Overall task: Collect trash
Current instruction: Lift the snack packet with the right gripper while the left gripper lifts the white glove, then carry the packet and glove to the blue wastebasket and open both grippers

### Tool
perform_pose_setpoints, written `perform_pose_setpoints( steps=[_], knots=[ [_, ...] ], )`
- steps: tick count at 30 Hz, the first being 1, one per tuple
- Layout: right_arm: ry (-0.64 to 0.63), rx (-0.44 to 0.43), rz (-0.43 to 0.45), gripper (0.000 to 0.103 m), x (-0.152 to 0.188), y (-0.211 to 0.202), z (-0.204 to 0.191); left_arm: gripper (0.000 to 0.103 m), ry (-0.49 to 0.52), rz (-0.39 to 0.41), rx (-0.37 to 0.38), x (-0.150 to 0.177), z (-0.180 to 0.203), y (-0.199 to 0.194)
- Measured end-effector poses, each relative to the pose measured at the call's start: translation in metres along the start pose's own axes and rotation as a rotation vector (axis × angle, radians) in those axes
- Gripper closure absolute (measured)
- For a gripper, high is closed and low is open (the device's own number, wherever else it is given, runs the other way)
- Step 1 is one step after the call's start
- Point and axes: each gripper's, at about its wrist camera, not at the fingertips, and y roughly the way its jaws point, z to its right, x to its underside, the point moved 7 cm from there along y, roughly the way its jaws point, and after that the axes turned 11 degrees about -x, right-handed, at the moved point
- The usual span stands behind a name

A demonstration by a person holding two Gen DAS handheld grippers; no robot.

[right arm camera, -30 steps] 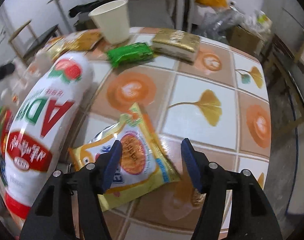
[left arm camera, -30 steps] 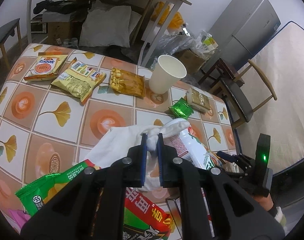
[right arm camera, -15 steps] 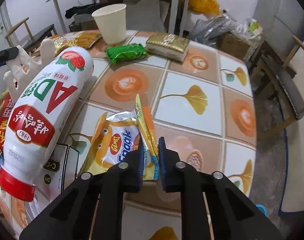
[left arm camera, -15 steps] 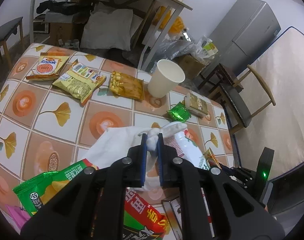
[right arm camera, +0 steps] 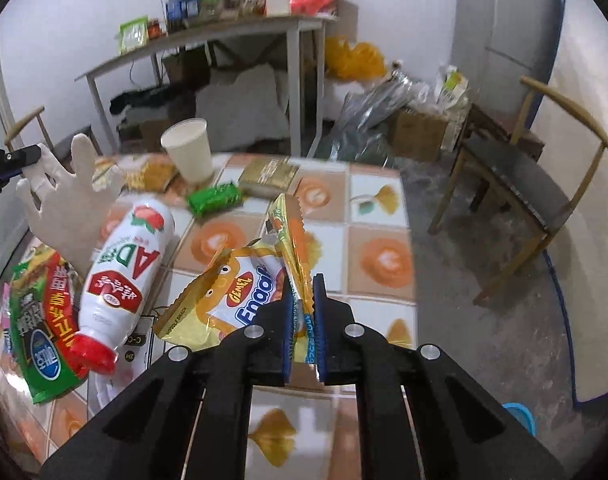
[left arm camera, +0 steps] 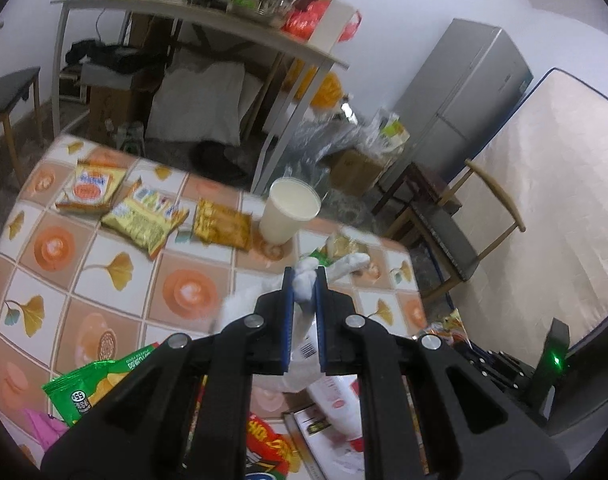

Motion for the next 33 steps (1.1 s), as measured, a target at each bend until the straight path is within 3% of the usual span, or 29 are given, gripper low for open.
perform_pose_setpoints(
  steps=[9, 18, 27, 33],
  knots=[
    [0.043, -0.025, 0.110, 0.095, -0.006, -0.075, 0.013, 0.095, 0.044, 0.113, 0.028, -0.020, 0.030, -0.057],
    [0.083, -0.080, 0.215, 0.095, 0.001, -0.152, 0.015, 0.096, 0.106, 0.163, 0.085, -0.015, 0.077, -0.124],
    [0.140, -0.072, 0.274, 0.095, 0.038, -0.227, 0.038, 0.096, 0.174, 0.096, 0.225, 0.023, 0.149, -0.165],
    [0.223, -0.030, 0.284, 0.095, 0.080, -0.271, 0.078, 0.096, 0.246, -0.058, 0.351, 0.080, 0.219, -0.152]
  ],
)
